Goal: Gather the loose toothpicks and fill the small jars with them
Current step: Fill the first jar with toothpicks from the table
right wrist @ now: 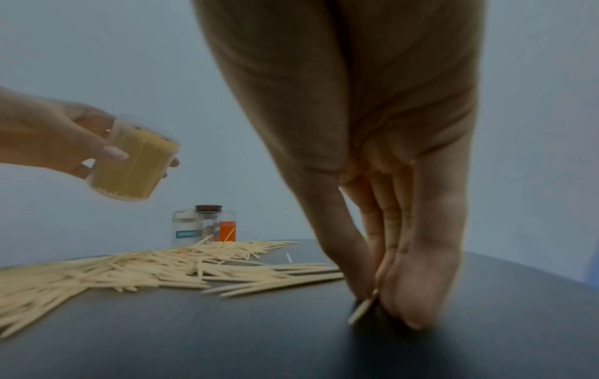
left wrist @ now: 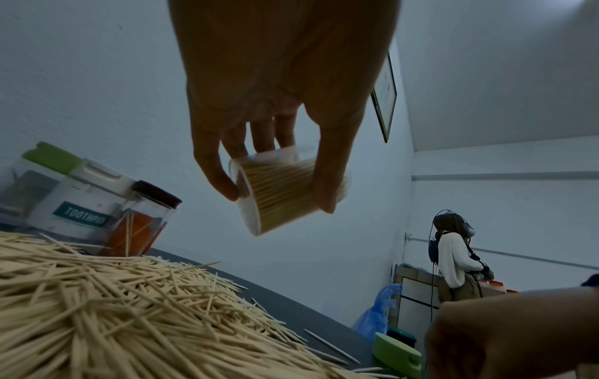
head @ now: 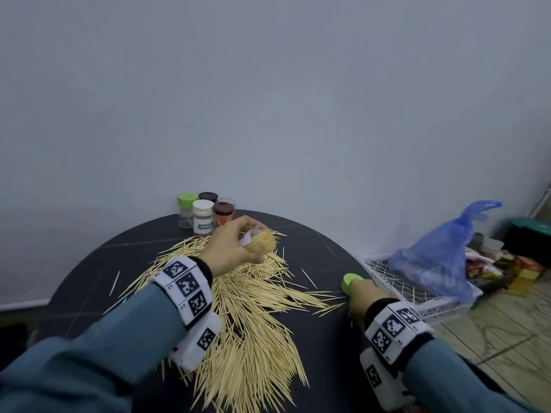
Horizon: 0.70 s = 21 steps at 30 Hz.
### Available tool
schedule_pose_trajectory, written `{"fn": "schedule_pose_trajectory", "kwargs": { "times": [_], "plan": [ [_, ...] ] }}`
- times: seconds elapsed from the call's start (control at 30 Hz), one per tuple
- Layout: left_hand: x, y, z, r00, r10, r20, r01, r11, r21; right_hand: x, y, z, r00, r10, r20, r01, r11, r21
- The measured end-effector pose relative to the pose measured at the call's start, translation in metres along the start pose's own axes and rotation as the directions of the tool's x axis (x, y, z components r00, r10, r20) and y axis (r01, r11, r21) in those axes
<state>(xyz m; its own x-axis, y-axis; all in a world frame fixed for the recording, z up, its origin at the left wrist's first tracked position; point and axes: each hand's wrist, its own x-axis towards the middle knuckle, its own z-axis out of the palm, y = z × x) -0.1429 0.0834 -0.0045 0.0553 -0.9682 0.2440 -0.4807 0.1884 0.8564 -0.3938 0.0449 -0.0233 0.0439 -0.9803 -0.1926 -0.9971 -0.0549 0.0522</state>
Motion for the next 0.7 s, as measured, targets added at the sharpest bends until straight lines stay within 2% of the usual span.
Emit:
{"fn": "schedule_pose_trajectory", "kwargs": {
  "times": [0.2,0.33,0.4,0.47,0.53,0.6,0.7],
  "plan": [
    [0.002,-0.003,0.001,1.000,-0.006,0.001,0.006,1.000,0.000,0.008,-0.028,0.004,0.998,-0.063,0.013,0.061,0.988,0.139],
    [0.004,-0.006,-0.001,1.000,-0.012,0.004,0.012,1.000,-0.008,0.018,-0.035,0.000,0.983,-0.178,0.050,0.152,0.931,0.331],
    [0.006,-0.007,-0.002,1.000,-0.013,0.000,0.013,1.000,-0.005,0.021,-0.032,-0.007,0.981,-0.187,0.040,0.170,0.948,0.269],
    [0.007,-0.008,-0.003,1.000,-0.013,-0.004,0.013,1.000,0.004,0.027,-0.028,-0.009,0.973,-0.228,0.046,0.220,0.968,0.124],
    [0.008,-0.010,-0.004,1.000,-0.012,-0.007,0.012,1.000,0.007,0.030,-0.028,-0.010,0.947,-0.302,0.113,0.303,0.953,0.005],
    [0.009,-0.011,-0.004,1.000,-0.014,-0.008,0.014,1.000,0.013,0.033,-0.031,-0.009,0.924,-0.349,0.158,0.357,0.934,-0.024],
    [0.010,-0.012,-0.003,1.000,-0.020,-0.009,0.020,1.000,0.013,0.037,-0.038,-0.009,0.906,-0.394,0.155,0.402,0.915,-0.026]
  ]
}}
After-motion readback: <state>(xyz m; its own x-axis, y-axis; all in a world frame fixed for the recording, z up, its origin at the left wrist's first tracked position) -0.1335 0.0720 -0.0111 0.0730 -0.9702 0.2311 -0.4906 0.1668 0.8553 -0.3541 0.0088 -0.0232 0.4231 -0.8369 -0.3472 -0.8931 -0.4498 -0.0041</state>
